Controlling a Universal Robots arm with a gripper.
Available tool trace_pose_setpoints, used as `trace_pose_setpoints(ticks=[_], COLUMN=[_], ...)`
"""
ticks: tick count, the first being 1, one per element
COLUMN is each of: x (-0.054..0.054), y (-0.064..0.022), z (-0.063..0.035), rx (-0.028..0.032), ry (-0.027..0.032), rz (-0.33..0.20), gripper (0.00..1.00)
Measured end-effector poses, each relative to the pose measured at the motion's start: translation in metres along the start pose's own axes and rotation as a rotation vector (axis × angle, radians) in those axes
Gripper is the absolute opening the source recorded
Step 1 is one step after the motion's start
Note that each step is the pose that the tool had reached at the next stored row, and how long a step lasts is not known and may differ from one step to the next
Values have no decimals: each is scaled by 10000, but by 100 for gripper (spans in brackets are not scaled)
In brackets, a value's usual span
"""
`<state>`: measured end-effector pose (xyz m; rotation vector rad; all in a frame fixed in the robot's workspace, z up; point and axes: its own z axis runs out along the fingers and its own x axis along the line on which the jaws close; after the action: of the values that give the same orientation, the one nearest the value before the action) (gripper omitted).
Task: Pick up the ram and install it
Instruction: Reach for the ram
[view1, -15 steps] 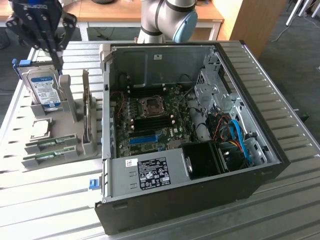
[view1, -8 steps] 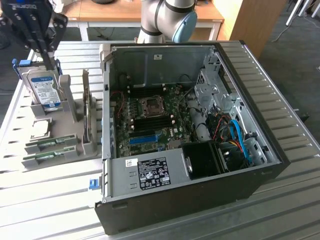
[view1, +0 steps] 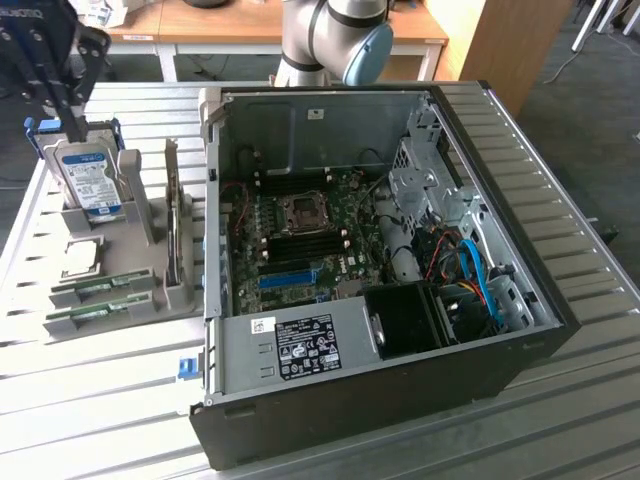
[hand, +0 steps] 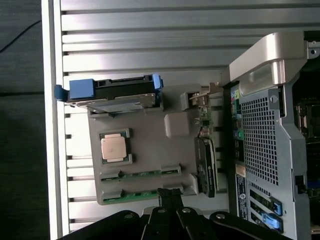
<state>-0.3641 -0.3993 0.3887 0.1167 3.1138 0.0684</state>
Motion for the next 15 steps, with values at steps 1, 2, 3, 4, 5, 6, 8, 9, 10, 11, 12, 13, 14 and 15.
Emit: trace_pose_setpoints(ticks=[1, 2, 3, 4, 5, 6, 8, 9, 10, 11, 12, 13, 14, 15], x=[25, 51, 74, 95, 116, 136, 173, 186, 189, 188, 189, 189, 189, 189], y=[-2, -4, -6, -8, -10, -12, -14, -15, -16, -16, -16, -16, -16, -16], z=[0, 2, 2, 2, 3, 3, 5, 6, 6, 6, 6, 6, 5, 5], rx=[1, 0, 1, 1, 2, 3, 4, 5, 6, 5, 5, 5, 6, 6], ry=[1, 1, 2, 3, 4, 5, 9, 11, 11, 11, 11, 11, 12, 12], rz=[-1, -1, -1, -1, -1, -1, 0, 0, 0, -1, -1, -1, -1, -1], gripper=[11, 11, 11, 11, 11, 11, 11, 11, 11, 11, 11, 11, 11, 11])
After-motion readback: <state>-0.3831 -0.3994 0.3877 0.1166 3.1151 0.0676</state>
